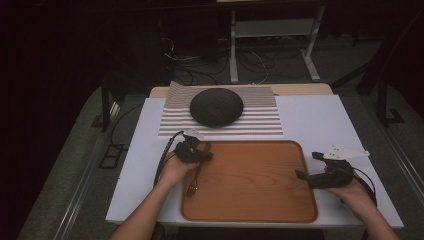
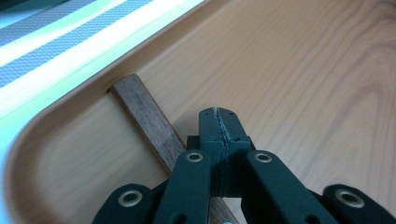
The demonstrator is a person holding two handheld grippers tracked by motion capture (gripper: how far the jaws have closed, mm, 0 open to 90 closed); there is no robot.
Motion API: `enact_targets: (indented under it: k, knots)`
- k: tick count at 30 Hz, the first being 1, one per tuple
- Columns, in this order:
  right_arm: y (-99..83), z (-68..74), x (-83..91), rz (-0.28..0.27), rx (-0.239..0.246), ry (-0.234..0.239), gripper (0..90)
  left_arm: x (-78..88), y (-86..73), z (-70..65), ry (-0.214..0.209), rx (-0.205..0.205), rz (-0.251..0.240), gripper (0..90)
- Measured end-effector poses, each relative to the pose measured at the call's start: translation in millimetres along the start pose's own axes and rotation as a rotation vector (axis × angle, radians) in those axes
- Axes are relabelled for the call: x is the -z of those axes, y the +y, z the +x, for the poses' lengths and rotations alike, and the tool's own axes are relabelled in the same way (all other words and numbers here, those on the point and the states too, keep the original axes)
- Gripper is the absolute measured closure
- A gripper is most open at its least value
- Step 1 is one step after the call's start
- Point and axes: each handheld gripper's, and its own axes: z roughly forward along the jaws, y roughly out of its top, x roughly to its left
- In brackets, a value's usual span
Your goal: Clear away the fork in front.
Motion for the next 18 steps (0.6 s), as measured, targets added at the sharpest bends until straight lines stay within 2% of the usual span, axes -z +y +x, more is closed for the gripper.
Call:
enact_targets:
  k: [11, 18]
  knots:
    - [-0.3, -0.9, 0.9, -0.006, -0.006, 0.000, 7.1, 15.5, -11.0, 16.5, 0.035, 0.048, -0.009, 89.6]
    - [-0.3, -0.5, 0.6, -0.006, -0.009, 0.002, 6.8, 18.2, -13.4, 17.1, 0.044, 0.042, -0.009, 89.6]
